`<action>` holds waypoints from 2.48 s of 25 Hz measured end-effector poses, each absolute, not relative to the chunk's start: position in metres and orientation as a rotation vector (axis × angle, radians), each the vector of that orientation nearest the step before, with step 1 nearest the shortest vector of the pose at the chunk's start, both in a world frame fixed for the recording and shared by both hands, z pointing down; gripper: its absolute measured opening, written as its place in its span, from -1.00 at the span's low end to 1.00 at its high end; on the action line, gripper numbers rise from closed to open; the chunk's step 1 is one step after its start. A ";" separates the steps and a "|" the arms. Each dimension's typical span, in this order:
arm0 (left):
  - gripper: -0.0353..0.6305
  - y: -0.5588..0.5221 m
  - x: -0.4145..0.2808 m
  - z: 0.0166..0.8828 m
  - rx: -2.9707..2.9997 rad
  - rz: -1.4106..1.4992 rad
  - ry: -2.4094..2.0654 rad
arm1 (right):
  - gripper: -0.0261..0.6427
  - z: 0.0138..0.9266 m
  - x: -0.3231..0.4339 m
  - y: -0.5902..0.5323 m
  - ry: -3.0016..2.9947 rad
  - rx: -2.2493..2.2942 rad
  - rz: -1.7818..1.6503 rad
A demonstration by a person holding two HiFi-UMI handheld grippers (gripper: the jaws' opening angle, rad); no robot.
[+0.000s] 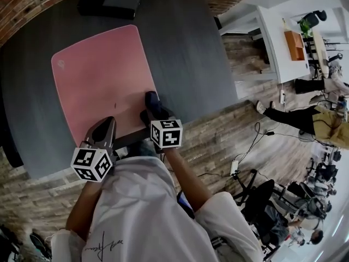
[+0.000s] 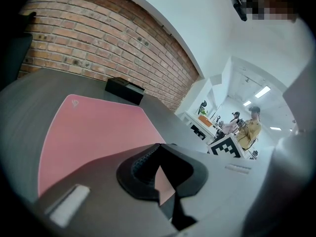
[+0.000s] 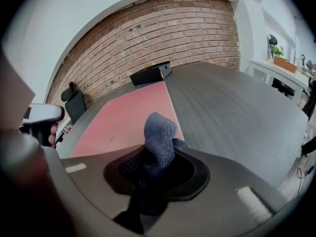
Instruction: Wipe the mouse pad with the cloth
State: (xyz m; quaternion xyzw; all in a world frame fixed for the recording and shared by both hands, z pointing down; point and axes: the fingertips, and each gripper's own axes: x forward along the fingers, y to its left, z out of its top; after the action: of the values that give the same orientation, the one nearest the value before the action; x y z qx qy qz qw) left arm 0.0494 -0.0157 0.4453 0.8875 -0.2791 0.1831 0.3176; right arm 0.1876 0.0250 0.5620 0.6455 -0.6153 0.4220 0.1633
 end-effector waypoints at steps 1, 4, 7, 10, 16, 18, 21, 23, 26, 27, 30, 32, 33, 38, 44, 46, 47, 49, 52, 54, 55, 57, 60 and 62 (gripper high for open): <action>-0.85 -0.015 0.048 0.445 2.336 0.485 -0.737 | -0.61 0.562 0.187 0.025 -1.755 1.843 1.204; -0.85 -0.015 0.047 0.445 2.342 0.490 -0.740 | -0.61 0.561 0.186 0.024 -1.762 1.855 1.208; -0.85 -0.010 0.049 0.446 2.334 0.483 -0.741 | -0.61 0.561 0.185 0.028 -1.767 1.852 1.216; -0.85 -0.007 0.049 0.446 2.325 0.486 -0.750 | -0.61 0.561 0.184 0.030 -1.772 1.843 1.225; -0.85 -0.013 0.045 0.446 2.314 0.473 -0.783 | -0.61 0.559 0.180 0.023 -1.788 1.837 1.220; -0.85 -0.014 0.040 0.448 2.303 0.471 -0.801 | -0.61 0.560 0.176 0.021 -1.794 1.829 1.217; -0.85 -0.013 0.033 0.451 2.289 0.472 -0.824 | -0.61 0.560 0.170 0.019 -1.810 1.807 1.215; -0.85 -0.011 0.030 0.453 2.282 0.472 -0.830 | -0.61 0.560 0.168 0.019 -1.816 1.798 1.215; -0.85 -0.009 0.027 0.456 2.274 0.472 -0.830 | -0.61 0.561 0.166 0.017 -1.821 1.802 1.220; -0.85 -0.008 0.026 0.457 2.272 0.472 -0.830 | -0.61 0.561 0.164 0.017 -1.823 1.803 1.221; -0.85 -0.010 0.023 0.456 2.268 0.463 -0.837 | -0.61 0.561 0.159 0.015 -1.829 1.792 1.221; -0.85 -0.012 0.021 0.454 2.266 0.454 -0.843 | -0.61 0.561 0.154 0.013 -1.835 1.782 1.221; -0.85 -0.014 0.020 0.454 2.266 0.450 -0.846 | -0.61 0.561 0.152 0.013 -1.839 1.777 1.221; -0.85 -0.016 0.012 0.454 2.254 0.443 -0.859 | -0.61 0.561 0.141 0.009 -1.852 1.755 1.221; -0.85 -0.014 0.007 0.457 2.239 0.439 -0.861 | -0.61 0.560 0.132 0.006 -1.868 1.736 1.220; -0.85 -0.015 0.006 0.456 2.239 0.437 -0.860 | -0.61 0.559 0.129 0.004 -1.872 1.731 1.221; -0.85 -0.015 0.005 0.456 2.238 0.435 -0.861 | -0.61 0.559 0.127 0.003 -1.873 1.729 1.222; -0.85 -0.016 0.003 0.456 2.236 0.433 -0.863 | -0.61 0.559 0.123 0.002 -1.875 1.724 1.223; -0.85 -0.017 -0.001 0.458 2.228 0.434 -0.871 | -0.61 0.560 0.117 0.000 -1.885 1.710 1.219; -0.85 -0.017 -0.002 0.458 2.225 0.435 -0.873 | -0.61 0.559 0.113 -0.002 -1.891 1.702 1.214; -0.85 -0.017 -0.002 0.459 2.224 0.435 -0.874 | -0.61 0.559 0.112 -0.003 -1.894 1.700 1.214; -0.85 -0.018 -0.004 0.460 2.222 0.434 -0.878 | -0.61 0.559 0.108 -0.004 -1.901 1.693 1.216; -0.85 -0.019 -0.006 0.459 2.216 0.430 -0.885 | -0.61 0.560 0.103 -0.005 -1.911 1.676 1.219; -0.85 -0.020 -0.006 0.458 2.214 0.426 -0.887 | -0.61 0.559 0.099 -0.005 -1.916 1.664 1.221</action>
State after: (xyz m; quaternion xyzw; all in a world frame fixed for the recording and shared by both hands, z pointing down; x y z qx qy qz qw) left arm -0.0063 -0.0200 0.4579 0.8554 -0.3426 0.1645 0.3519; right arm 0.0990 -0.0054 0.5594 0.5831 -0.6714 0.4277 0.1620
